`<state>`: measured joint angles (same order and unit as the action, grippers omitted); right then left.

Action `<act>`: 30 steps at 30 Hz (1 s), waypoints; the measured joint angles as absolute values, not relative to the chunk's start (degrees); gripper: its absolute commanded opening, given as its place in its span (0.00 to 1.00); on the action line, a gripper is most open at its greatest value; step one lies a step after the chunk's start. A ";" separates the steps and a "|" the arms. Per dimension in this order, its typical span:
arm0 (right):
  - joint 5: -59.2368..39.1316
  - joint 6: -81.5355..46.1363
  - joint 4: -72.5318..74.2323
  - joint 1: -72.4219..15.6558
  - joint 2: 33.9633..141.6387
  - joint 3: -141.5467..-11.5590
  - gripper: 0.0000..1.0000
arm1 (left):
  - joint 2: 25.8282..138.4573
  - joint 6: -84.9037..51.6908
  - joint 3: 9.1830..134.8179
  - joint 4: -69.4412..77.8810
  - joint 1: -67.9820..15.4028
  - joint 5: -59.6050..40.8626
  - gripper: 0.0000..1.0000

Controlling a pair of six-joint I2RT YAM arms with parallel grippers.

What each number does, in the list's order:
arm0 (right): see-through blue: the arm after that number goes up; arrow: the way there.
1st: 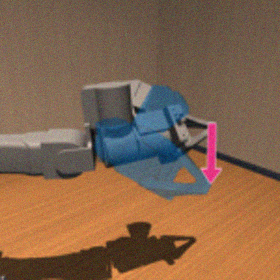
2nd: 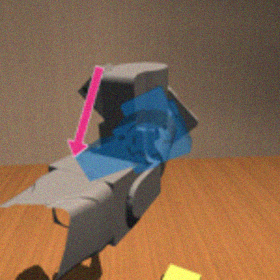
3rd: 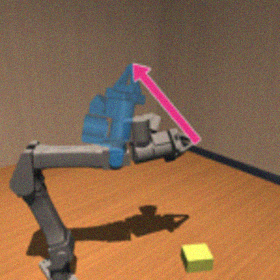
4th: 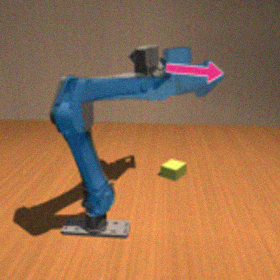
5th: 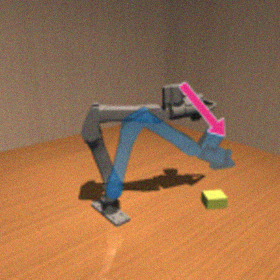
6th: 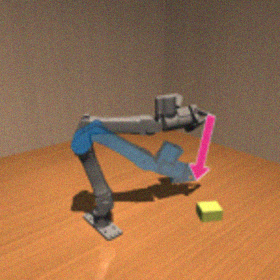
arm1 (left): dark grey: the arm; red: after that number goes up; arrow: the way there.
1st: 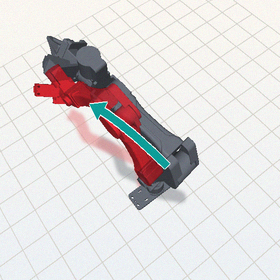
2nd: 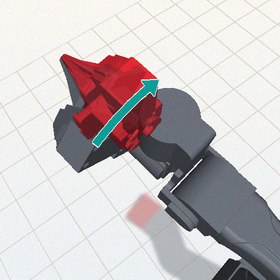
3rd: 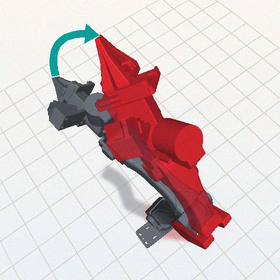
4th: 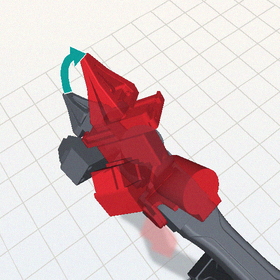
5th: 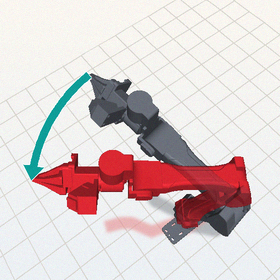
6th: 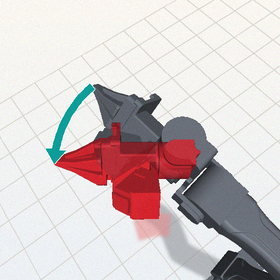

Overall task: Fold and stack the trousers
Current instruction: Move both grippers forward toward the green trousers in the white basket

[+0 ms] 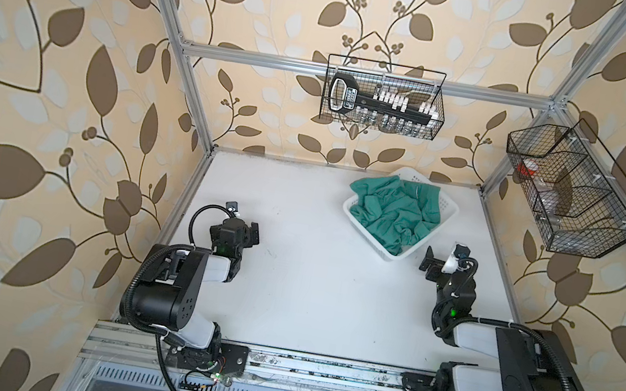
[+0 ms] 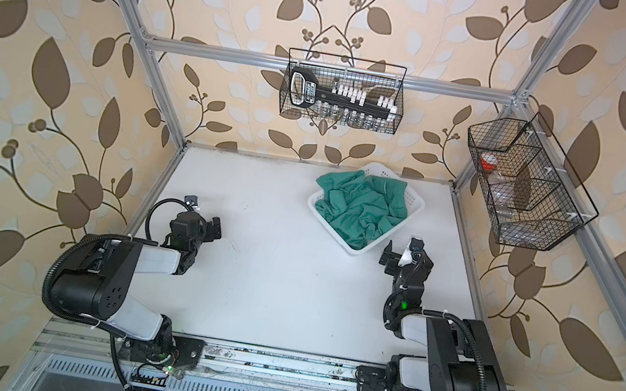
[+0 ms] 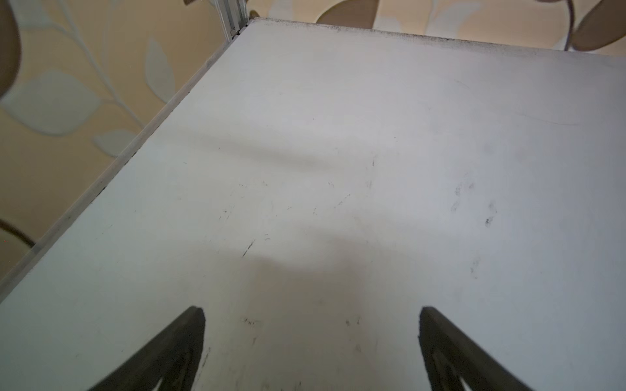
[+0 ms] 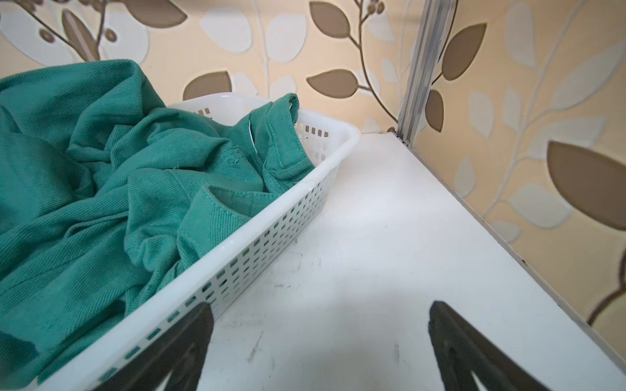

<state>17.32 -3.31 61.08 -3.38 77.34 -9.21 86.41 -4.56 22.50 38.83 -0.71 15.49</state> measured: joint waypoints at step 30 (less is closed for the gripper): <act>13.04 -3.36 61.06 -1.80 77.34 -9.21 1.00 | 86.41 -4.56 22.50 38.83 -0.71 15.49 0.99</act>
<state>13.04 -3.36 61.06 -1.80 77.34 -9.21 86.41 -4.56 22.50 38.83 -0.71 15.49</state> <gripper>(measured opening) 0.998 0.990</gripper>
